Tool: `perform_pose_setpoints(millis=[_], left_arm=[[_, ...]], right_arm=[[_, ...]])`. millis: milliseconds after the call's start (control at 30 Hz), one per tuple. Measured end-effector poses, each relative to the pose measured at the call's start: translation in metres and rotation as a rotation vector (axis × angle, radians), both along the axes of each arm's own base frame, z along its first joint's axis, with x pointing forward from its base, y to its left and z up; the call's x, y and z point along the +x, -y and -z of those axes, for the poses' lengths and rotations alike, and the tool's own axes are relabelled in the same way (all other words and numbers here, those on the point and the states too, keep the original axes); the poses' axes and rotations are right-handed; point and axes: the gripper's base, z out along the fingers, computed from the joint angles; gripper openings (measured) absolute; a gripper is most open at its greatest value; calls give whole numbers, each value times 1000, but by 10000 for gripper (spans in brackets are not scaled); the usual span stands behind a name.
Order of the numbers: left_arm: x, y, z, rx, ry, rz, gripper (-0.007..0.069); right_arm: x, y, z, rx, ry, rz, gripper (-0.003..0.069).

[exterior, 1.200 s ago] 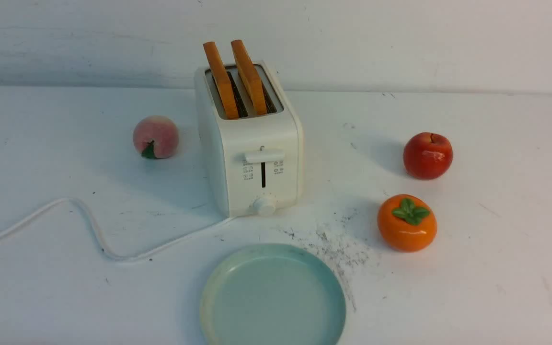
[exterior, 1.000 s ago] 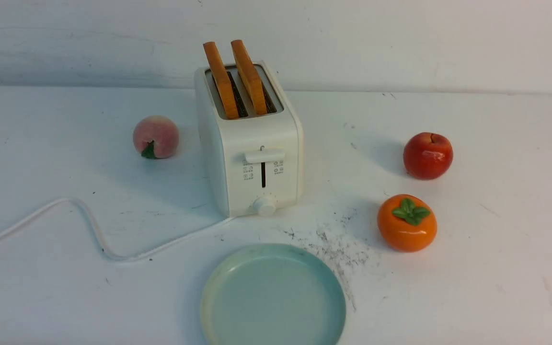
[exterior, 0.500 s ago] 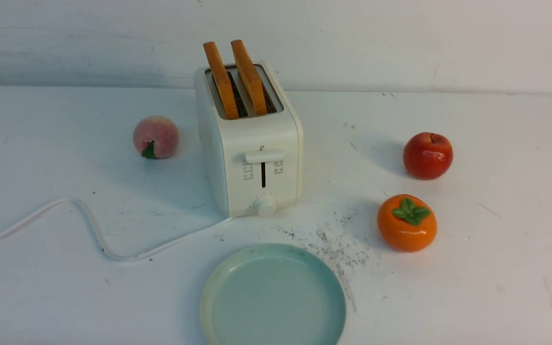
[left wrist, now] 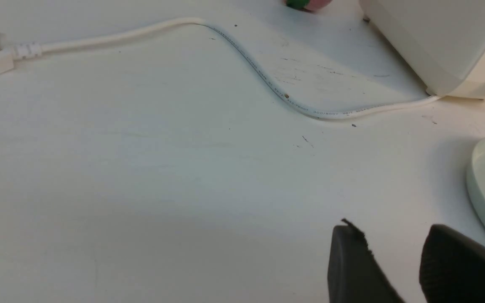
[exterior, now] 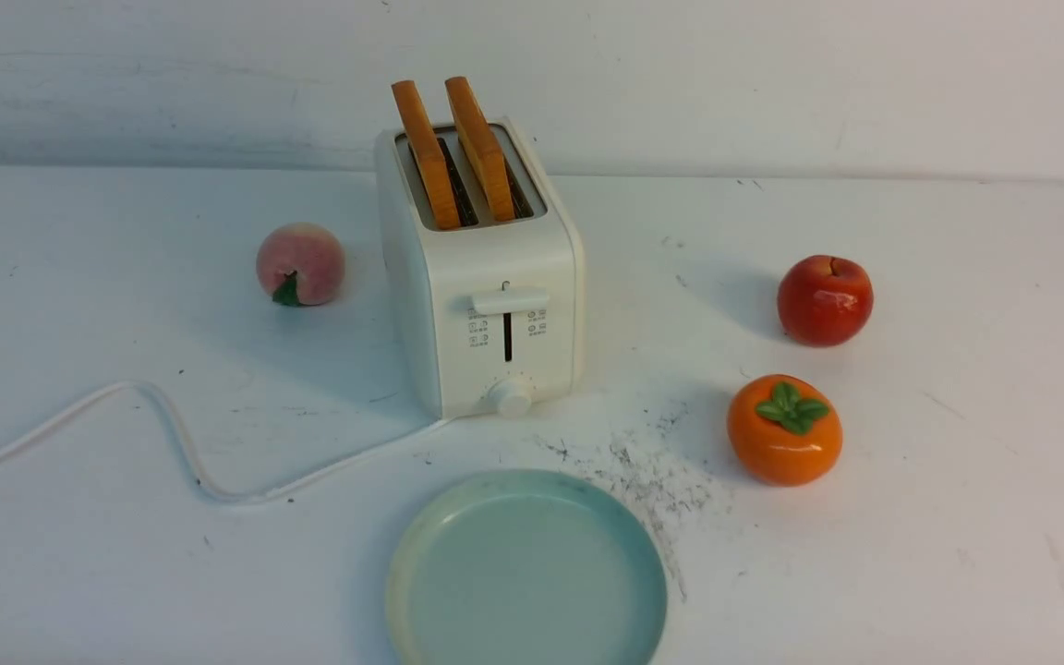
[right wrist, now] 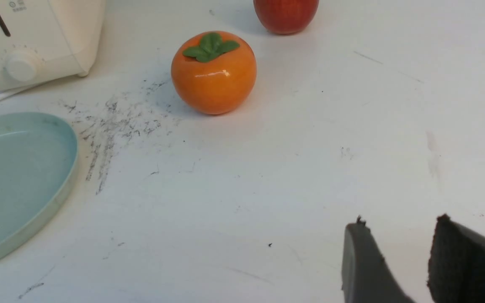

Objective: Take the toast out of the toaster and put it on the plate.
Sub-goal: Use the right arm to take out a slice of bread

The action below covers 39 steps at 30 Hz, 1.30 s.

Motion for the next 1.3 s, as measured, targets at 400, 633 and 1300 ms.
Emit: perform_pose_setpoints(millis=[400, 633, 1300], left_arm=[[0, 0, 0, 0, 0, 0, 238], [0, 0, 0, 0, 0, 0, 238], [1, 2, -4, -82, 42, -5, 238]], right_arm=[[0, 0, 0, 1, 0, 0, 240], [0, 0, 0, 1, 0, 0, 240], [0, 0, 0, 1, 0, 0, 240]])
